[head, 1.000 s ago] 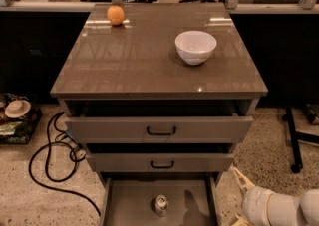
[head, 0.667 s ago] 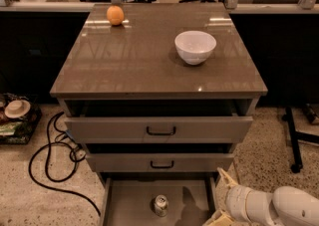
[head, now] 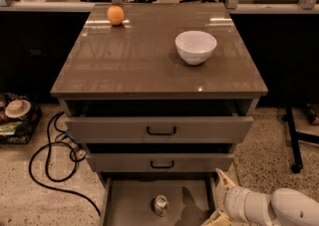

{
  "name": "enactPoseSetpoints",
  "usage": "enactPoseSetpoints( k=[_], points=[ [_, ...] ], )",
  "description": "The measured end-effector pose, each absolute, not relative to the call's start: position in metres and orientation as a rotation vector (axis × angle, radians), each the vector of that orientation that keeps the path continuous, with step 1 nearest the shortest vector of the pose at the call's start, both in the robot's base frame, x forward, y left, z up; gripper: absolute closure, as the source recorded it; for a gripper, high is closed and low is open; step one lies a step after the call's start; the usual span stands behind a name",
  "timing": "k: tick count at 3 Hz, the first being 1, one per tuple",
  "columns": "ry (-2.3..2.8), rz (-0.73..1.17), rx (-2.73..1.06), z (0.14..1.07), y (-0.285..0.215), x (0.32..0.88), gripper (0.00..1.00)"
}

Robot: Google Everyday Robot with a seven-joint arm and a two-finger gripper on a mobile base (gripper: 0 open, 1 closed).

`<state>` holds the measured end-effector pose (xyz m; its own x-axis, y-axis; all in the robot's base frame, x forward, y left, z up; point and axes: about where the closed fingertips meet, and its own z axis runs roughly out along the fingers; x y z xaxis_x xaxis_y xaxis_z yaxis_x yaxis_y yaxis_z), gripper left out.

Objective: Pick 7up can from bottom drawer and place on counter

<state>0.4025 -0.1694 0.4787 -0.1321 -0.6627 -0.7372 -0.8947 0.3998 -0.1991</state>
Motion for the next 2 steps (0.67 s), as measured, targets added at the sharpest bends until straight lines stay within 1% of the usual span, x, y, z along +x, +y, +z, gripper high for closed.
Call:
enactPoseSetpoints(
  k=[1, 2],
  points=[
    [1.779, 0.421, -1.329, 0.456, -0.167, 0.404, 0.0],
    [1.704, 0.5, -1.296, 0.412, -0.177, 0.388, 0.0]
  ],
)
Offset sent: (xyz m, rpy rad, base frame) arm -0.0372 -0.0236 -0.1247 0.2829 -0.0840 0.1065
